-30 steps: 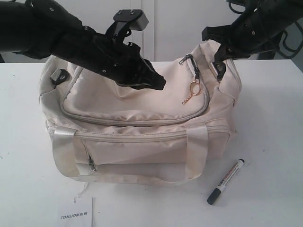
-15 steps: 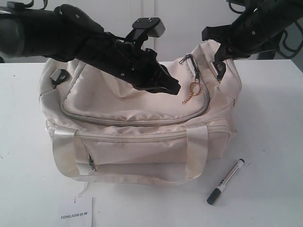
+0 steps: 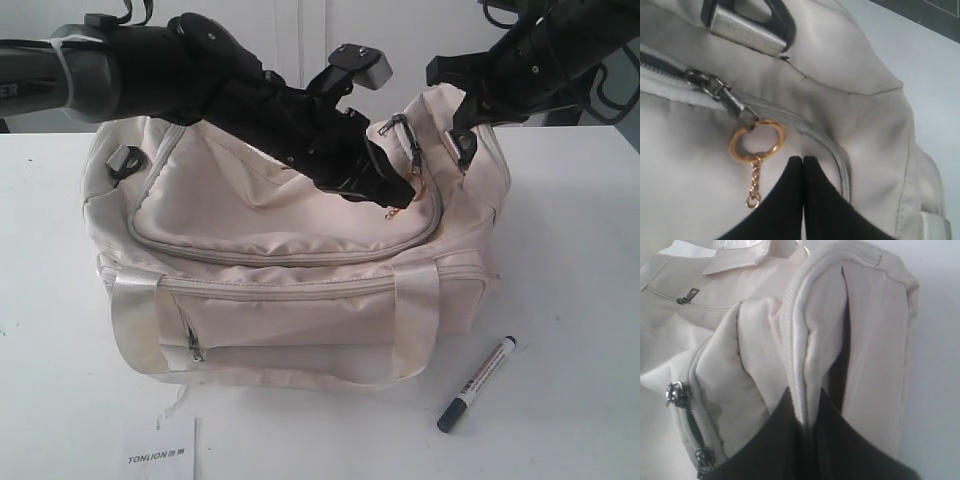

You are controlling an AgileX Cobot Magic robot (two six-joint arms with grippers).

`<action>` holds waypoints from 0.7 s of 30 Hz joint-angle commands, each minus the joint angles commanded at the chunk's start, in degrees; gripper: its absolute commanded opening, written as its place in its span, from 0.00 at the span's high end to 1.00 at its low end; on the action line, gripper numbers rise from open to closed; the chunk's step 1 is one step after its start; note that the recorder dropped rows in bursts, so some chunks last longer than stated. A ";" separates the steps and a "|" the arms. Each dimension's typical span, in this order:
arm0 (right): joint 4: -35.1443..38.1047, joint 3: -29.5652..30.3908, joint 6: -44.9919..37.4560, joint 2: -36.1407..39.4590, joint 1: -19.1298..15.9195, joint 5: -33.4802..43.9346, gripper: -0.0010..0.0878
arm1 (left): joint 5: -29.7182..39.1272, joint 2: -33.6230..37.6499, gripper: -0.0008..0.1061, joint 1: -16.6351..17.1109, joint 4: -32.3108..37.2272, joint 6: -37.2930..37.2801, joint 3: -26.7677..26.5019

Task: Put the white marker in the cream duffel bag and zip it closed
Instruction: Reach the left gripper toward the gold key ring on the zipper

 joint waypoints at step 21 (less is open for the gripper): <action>0.00 0.00 0.00 0.00 0.00 0.00 0.99 | 1.02 2.85 0.62 2.72 -1.39 7.19 -3.06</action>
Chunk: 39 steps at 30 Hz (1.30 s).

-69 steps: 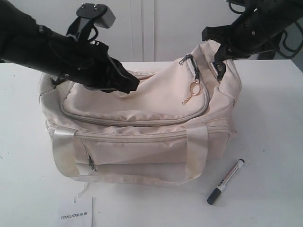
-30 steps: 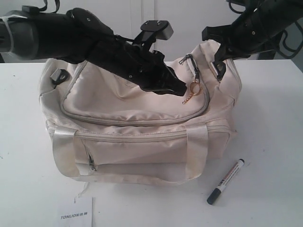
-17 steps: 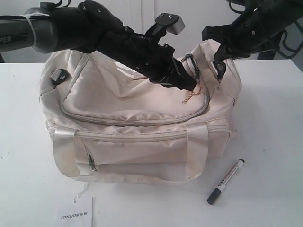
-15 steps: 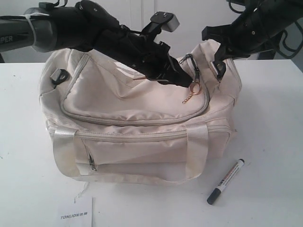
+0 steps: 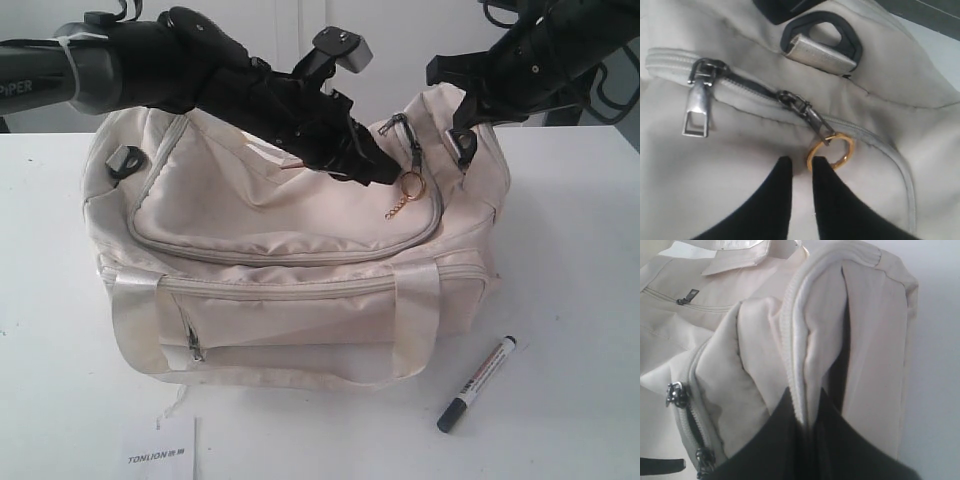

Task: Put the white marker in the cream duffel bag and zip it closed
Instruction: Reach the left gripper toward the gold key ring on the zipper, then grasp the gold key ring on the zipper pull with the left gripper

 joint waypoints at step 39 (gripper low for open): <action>0.00 0.00 0.00 0.00 0.00 0.00 0.99 | 1.99 4.40 0.64 -1.84 -7.90 11.72 0.11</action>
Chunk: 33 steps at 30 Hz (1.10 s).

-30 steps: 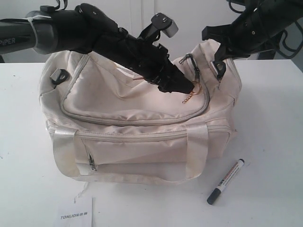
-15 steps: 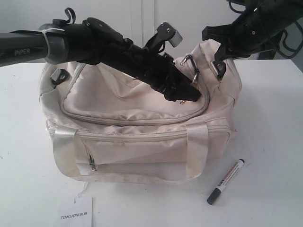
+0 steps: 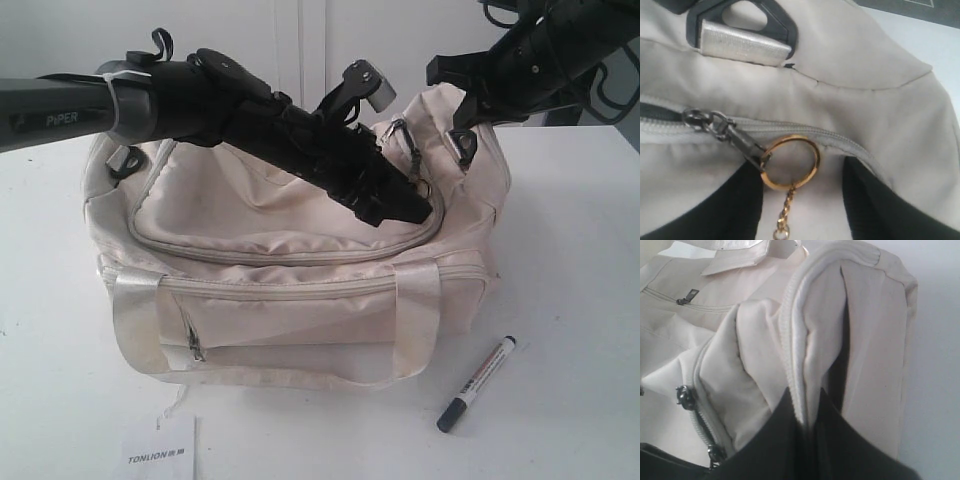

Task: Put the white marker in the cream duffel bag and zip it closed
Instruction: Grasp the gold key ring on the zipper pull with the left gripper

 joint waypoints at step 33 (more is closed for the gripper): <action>0.00 0.00 0.00 0.00 0.00 0.00 0.99 | 8.52 -2.69 0.99 0.11 3.96 -9.51 0.00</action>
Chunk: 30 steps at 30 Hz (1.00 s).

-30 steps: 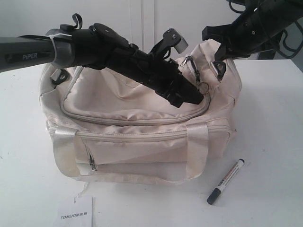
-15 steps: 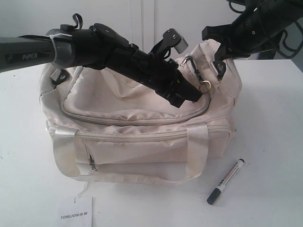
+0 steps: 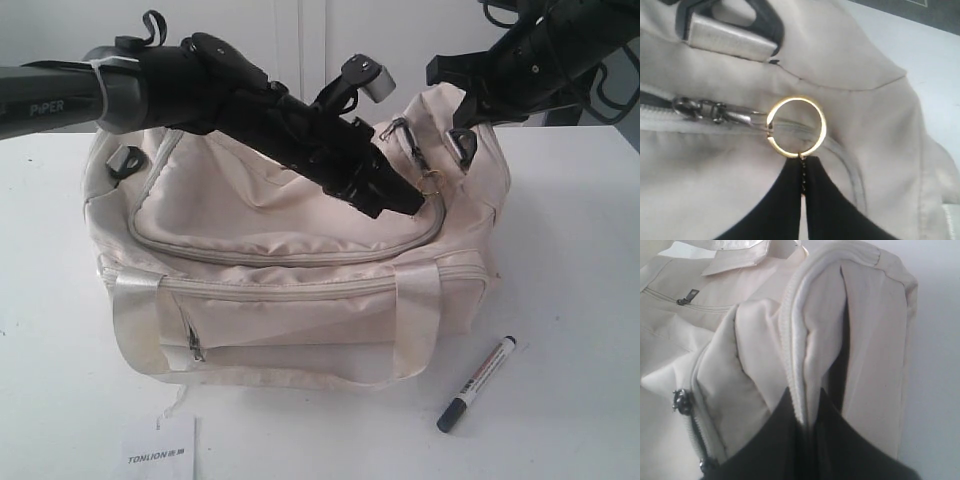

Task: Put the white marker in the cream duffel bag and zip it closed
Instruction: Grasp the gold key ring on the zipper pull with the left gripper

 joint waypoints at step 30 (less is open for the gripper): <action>0.43 0.00 3.16 0.00 0.00 -1.99 0.99 | 15.99 0.00 0.99 0.00 0.00 -7.78 0.00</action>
